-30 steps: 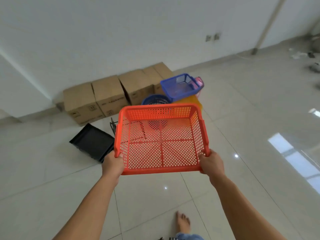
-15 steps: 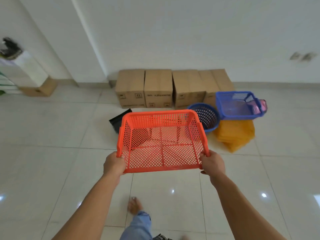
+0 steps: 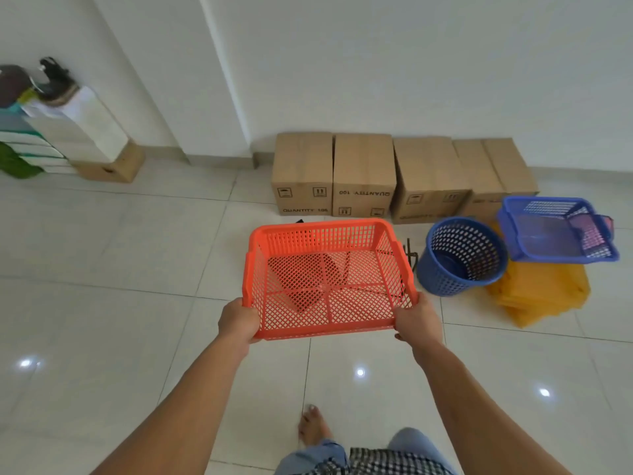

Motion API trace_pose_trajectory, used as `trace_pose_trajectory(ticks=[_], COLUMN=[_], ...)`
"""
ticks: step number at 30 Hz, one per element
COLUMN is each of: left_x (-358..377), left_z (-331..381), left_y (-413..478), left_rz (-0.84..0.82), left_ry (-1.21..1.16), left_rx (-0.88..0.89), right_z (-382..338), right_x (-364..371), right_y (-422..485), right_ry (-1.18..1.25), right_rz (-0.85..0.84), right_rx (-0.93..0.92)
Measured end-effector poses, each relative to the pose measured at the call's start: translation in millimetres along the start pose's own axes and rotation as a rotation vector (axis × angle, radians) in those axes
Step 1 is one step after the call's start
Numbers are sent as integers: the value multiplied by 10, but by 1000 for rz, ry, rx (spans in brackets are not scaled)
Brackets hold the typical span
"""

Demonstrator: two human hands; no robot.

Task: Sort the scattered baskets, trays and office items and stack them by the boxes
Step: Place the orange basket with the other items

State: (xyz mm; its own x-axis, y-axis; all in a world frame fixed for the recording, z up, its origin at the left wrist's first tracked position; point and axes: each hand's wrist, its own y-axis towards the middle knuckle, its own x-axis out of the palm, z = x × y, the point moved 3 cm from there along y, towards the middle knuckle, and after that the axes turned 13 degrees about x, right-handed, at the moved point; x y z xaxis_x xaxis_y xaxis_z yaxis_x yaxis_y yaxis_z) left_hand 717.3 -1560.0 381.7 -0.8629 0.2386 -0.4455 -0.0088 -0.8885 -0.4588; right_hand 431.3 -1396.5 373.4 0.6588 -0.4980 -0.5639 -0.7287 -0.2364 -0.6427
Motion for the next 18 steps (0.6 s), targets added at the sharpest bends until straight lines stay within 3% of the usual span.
trace_pose_trajectory(ticks=[18], left_x=[-118], left_z=[178], left_y=[1685], left_rz=[36], left_ry=[-37], left_rx=[-143], right_z=[-1362], right_x=[1316], right_y=[929], right_ry=[-145], right_rz=[-47], right_rx=[64])
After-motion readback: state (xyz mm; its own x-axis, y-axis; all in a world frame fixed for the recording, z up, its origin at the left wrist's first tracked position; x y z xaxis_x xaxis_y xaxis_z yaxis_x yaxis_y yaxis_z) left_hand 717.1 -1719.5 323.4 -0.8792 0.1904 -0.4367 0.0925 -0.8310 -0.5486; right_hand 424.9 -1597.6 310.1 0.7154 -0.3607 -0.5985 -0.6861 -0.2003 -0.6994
